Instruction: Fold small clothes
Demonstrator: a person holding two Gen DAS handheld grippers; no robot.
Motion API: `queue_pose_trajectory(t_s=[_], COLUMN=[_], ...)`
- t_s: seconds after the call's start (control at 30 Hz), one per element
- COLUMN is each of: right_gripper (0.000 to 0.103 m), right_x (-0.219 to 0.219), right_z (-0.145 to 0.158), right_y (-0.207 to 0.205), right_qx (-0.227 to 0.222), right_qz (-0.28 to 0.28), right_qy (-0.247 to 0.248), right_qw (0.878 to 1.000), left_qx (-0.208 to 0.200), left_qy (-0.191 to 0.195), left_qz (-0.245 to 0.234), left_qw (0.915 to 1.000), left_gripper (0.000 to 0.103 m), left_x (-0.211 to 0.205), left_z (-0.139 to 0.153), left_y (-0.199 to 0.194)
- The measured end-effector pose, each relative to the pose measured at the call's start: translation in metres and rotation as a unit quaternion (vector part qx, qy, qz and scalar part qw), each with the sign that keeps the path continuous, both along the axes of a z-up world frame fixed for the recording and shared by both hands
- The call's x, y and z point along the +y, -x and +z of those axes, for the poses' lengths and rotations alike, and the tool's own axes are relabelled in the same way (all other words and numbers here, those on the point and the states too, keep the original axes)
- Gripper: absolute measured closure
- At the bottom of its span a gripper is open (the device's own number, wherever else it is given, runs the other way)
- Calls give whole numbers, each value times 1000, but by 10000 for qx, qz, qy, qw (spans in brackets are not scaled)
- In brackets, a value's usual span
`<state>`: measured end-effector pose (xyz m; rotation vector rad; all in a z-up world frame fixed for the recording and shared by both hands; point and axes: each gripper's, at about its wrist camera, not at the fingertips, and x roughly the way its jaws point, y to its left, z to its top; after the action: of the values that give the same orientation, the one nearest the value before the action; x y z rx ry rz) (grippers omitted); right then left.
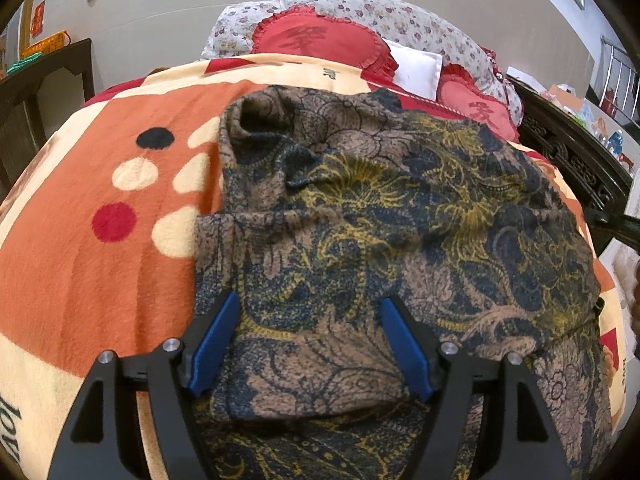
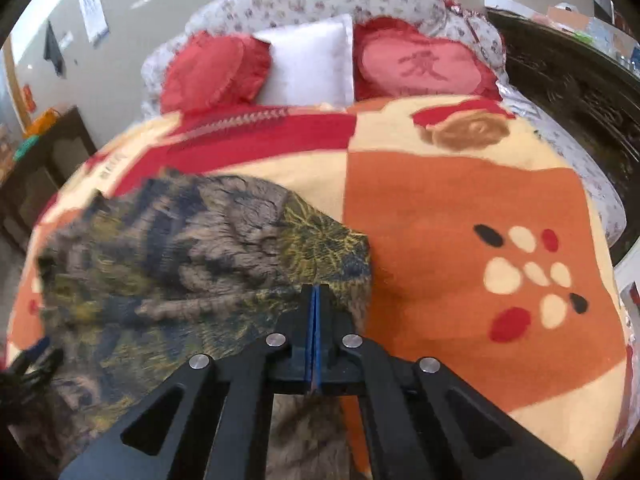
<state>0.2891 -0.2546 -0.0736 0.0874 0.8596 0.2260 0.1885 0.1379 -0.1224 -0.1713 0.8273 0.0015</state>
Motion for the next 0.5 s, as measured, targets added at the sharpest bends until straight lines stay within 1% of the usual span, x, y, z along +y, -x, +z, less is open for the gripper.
queue_pose_trajectory(t_s=[0.03,0.07,0.1,0.13,0.17,0.2,0.23,0.3,0.37,0.43,0.47,0.5], right_gripper=[102,100,100,98,98,98,98,98,98,98,98,98], right_x=[3,13,15,16,13,0,-16,-31,-28,-21,-16,-11], right_z=[5,3,-2,-21,-36,-50,-55,-58,-53,-45,-34,-23], right_y=[16,32,42,52,56,63,73,77,78,79,78,77], right_qx=[-19,-29,-18,151,333,281,5,156,325,512,481,355], right_qz=[356,738,895,920,805,725,618,361,340,292,205,178], right_qy=[-102,32,245,727,1079,1180,900,483,604,775,846,846], right_qw=[9993,9973,9957,9930,9903,9900,9940,9981,9971,9952,9950,9956], left_qx=[-1,-1,-2,-3,-5,2,11,33,31,-46,-131,-193], left_qy=[4,11,17,17,5,-24,-54,-139,-230,-157,-32,37], left_qz=[0,-4,-7,-11,-32,-50,-73,-115,-173,-185,-192,-204], left_qw=[10000,10000,10000,10000,10000,10000,10000,9998,9996,9997,9997,9996], left_gripper=[26,25,25,25,24,23,21,19,19,19,19,19], left_x=[0,0,0,0,-1,-1,-3,-6,-9,-9,-8,-9], left_z=[0,0,0,0,0,0,0,2,7,17,23,29], left_y=[0,0,0,0,0,-1,-1,-1,-1,0,0,-2])
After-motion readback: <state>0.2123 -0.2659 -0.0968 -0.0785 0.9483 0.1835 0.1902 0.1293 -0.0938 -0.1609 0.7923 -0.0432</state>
